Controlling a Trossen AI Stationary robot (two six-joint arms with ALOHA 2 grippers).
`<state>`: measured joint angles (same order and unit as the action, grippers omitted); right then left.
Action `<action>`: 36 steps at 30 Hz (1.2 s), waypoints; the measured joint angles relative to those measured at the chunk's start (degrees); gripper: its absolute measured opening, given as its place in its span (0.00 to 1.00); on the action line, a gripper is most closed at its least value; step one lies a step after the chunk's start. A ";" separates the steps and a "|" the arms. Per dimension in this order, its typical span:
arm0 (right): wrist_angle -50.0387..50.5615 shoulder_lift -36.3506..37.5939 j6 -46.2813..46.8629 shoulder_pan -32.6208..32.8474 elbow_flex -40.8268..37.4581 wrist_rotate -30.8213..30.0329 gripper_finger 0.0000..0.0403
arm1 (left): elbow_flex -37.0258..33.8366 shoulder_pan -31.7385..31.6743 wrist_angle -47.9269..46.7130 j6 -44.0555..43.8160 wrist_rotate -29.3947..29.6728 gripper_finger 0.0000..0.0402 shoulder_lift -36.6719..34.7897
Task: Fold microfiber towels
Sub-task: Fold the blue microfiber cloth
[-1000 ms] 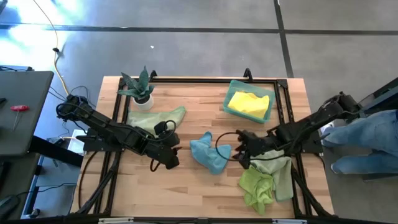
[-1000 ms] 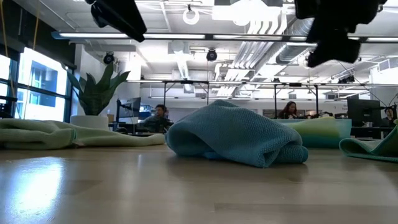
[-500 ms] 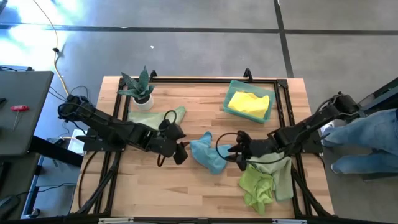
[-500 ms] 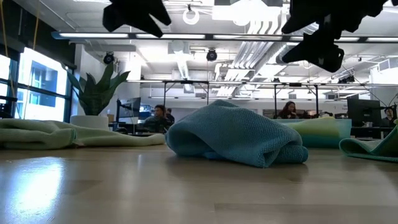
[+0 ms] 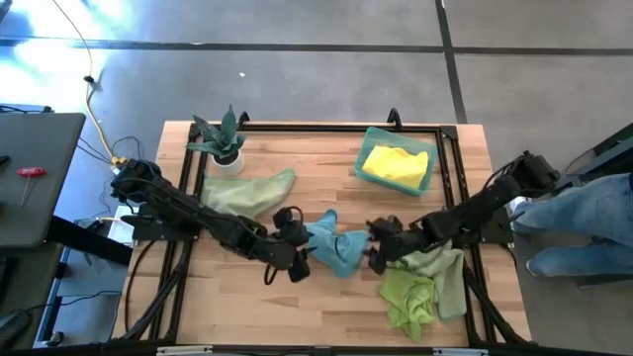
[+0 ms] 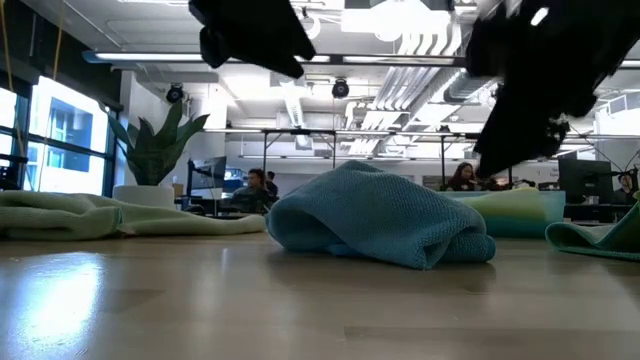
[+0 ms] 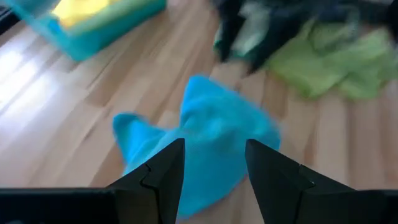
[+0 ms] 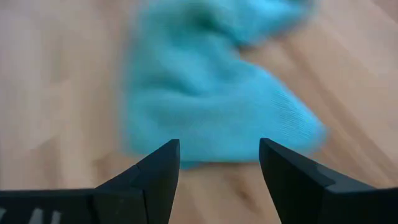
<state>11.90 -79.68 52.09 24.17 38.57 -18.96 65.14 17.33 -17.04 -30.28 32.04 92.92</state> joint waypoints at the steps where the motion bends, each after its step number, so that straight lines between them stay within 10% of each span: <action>1: 2.34 0.00 3.25 -1.29 -0.07 0.06 0.53 | 0.09 0.16 1.96 -0.37 0.01 0.40 0.36; 26: -7.25 -10.22 -2.97 -17.41 0.06 24.27 0.50 | 0.07 0.88 5.56 -2.53 -4.00 0.41 -0.30; 36: -11.24 -11.25 0.72 -17.41 -0.04 23.98 0.09 | 0.07 1.01 4.83 -2.65 -4.42 0.41 -0.32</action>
<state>0.66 -90.92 52.82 6.76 38.52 5.02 65.21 18.34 -12.21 -32.94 27.62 92.60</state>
